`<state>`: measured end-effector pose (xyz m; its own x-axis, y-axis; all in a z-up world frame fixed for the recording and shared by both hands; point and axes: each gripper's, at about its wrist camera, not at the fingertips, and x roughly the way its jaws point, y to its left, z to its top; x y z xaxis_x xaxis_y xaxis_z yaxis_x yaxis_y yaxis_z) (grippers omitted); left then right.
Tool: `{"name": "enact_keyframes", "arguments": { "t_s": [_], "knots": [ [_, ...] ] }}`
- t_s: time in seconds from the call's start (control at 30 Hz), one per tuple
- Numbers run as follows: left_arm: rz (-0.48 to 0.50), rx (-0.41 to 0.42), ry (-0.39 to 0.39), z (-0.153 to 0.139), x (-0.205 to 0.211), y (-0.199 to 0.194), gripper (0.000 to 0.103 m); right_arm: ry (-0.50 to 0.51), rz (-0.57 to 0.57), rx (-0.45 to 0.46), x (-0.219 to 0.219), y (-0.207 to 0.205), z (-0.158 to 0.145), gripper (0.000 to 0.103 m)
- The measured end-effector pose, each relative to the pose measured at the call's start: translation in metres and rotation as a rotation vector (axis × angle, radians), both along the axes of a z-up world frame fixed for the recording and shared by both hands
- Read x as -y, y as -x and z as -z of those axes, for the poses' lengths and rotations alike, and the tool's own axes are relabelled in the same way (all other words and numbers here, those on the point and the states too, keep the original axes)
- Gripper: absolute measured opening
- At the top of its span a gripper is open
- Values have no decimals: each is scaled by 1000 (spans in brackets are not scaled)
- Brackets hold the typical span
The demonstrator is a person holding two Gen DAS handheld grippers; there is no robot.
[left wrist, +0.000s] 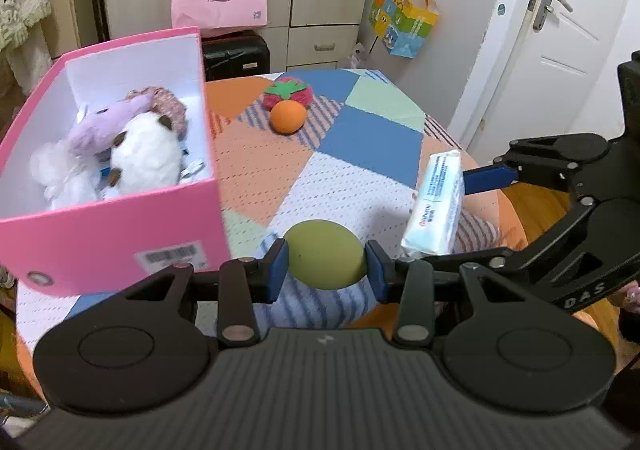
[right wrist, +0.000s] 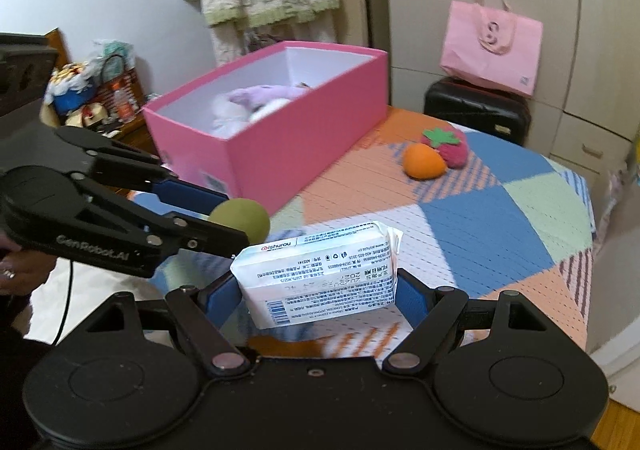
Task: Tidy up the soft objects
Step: 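Lift the green sponge and wipes pack with both grippers and carry them over the pink box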
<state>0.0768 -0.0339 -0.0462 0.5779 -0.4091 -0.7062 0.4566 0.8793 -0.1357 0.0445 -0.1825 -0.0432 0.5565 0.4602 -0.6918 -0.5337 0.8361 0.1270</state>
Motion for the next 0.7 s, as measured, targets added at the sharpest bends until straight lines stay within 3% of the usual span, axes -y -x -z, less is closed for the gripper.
{"name": "enact_keyframes", "arguments": {
  "t_s": [0.43,0.7],
  "knots": [
    [-22,44,-16,-33,-57,24,41,-30,-82,40,-42,20,-36,84],
    [-44,102,-31,-47,-81,22,41,-51,-98,94,-65,6,-51,85]
  ]
}}
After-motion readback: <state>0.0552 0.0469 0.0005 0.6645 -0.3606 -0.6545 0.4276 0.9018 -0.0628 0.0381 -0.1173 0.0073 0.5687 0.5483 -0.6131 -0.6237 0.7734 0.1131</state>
